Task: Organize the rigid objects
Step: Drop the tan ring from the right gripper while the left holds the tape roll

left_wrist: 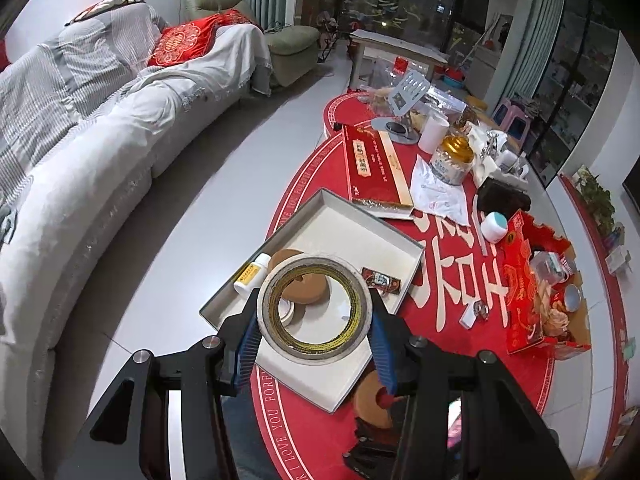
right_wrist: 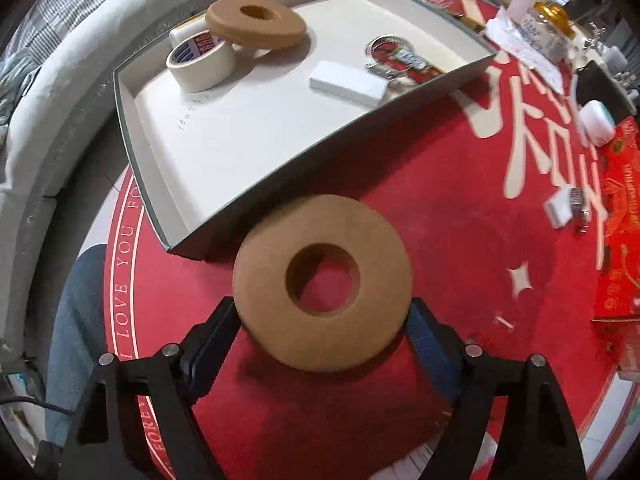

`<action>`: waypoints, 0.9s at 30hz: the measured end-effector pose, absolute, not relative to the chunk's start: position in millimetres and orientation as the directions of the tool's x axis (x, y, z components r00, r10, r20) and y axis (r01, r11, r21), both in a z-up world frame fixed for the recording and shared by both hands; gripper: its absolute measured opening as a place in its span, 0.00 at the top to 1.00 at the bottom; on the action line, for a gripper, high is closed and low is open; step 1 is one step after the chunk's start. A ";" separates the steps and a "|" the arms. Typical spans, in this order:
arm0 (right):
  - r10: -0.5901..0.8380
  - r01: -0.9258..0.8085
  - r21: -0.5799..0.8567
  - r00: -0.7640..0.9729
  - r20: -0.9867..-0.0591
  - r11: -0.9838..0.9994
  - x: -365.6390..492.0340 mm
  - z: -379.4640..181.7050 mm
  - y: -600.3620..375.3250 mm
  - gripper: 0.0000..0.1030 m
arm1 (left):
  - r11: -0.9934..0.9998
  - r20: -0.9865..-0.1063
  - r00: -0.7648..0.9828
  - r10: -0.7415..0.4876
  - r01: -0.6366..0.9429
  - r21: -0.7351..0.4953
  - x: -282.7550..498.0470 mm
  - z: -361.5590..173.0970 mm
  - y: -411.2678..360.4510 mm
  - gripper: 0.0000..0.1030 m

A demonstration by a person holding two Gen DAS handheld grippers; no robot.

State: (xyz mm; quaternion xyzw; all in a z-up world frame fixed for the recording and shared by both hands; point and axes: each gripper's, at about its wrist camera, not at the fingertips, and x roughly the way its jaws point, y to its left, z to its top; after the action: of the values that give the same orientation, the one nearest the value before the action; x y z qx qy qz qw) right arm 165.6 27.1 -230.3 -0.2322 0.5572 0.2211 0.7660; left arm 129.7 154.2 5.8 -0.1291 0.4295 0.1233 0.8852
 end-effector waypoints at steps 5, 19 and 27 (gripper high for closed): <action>0.191 -0.542 -0.038 0.359 -0.914 0.840 179.1 -160.9 -3.6 0.18 | 0.935 -0.755 0.644 0.118 -0.328 -0.133 131.7 35.1 155.1 0.49; 0.384 -0.500 0.055 0.585 -0.714 0.864 226.8 55.1 2.5 0.55 | 0.940 -0.652 0.744 0.143 -0.308 -0.146 157.3 100.6 149.9 0.49; 0.306 -0.473 0.065 0.455 -0.836 0.879 259.5 -43.7 -5.0 0.00 | 0.922 -0.747 0.645 0.161 -0.369 -0.120 161.7 40.6 175.1 0.49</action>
State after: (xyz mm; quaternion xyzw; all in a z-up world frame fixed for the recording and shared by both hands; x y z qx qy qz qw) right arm 259.5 -5.0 -43.7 -0.0889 0.4690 0.2296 0.8482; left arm 161.7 175.1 40.6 -0.1315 0.3945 0.1475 0.8974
